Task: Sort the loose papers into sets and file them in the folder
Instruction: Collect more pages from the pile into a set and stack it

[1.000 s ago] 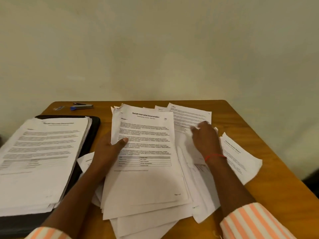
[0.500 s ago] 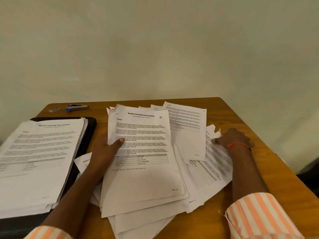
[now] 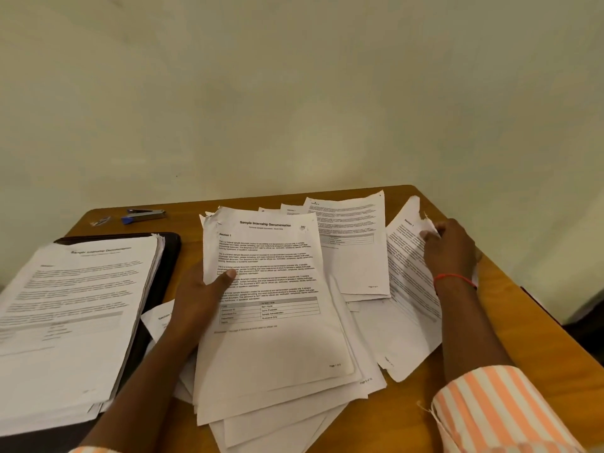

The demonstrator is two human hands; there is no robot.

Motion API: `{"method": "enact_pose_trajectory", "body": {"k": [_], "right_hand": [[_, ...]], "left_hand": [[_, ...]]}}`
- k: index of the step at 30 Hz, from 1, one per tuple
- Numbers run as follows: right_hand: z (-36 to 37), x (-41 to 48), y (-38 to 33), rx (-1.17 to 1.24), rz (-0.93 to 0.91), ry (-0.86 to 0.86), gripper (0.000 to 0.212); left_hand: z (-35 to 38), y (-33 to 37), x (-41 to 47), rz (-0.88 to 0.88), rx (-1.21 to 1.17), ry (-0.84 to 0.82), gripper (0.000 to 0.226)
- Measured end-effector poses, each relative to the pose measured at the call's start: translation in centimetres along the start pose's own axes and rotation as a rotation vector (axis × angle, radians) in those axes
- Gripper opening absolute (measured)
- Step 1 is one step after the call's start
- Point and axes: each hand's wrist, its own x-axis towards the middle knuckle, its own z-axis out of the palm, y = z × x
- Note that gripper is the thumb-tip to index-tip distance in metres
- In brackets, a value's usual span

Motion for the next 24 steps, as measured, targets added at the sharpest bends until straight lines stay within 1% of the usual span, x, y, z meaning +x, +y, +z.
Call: {"method": "enact_pose_trajectory", "body": {"k": [5, 9, 13, 14, 15, 17, 18, 20, 21, 22, 24], "right_hand": [[-0.5, -0.4, -0.1, 0.094, -0.01, -0.033, 0.016], [-0.4, -0.4, -0.3, 0.149, -0.005, -0.058, 0.02], [0.0, -0.7, -0.2, 0.113, 0.001, -0.107, 0.022], [0.3, -0.9, -0.4, 0.076, 0.003, -0.121, 0.026], [0.9, -1.1, -0.6, 0.023, -0.002, -0.126, 0.035], [2.0, -2.0, -1.6, -0.1, -0.067, -0.118, 0.056], [2.5, -2.7, -2.3, -0.134, -0.125, -0.1, 0.063], [3.5, -4.3, -4.0, -0.176, -0.254, -0.095, 0.066], [3.9, -5.0, -4.7, -0.179, -0.312, -0.131, 0.065], [4.5, -5.8, -5.5, -0.16, -0.375, -0.204, 0.064], [5.6, -7.4, -6.4, -0.104, -0.497, -0.429, 0.067]], "left_hand": [[0.1, 0.3, -0.3, 0.006, -0.003, -0.007, 0.013], [0.2, 0.7, -0.6, 0.022, 0.01, -0.016, 0.018], [0.0, 0.1, -0.3, 0.003, 0.025, -0.015, 0.013], [-0.1, 0.0, -0.2, -0.008, 0.026, -0.009, 0.02], [-0.2, -0.1, -0.1, -0.023, 0.028, -0.007, 0.03], [-0.5, -0.2, 0.0, -0.036, 0.037, 0.0, 0.043], [-0.7, -0.1, 0.1, -0.039, 0.037, 0.004, 0.045], [-1.4, 0.1, 0.3, -0.035, 0.044, 0.025, 0.046], [-1.8, 0.3, 0.4, -0.03, 0.073, 0.035, 0.044], [-2.4, 0.5, 0.6, -0.033, 0.107, 0.052, 0.041], [-3.4, 0.6, 0.7, -0.059, 0.155, 0.068, 0.034]]}}
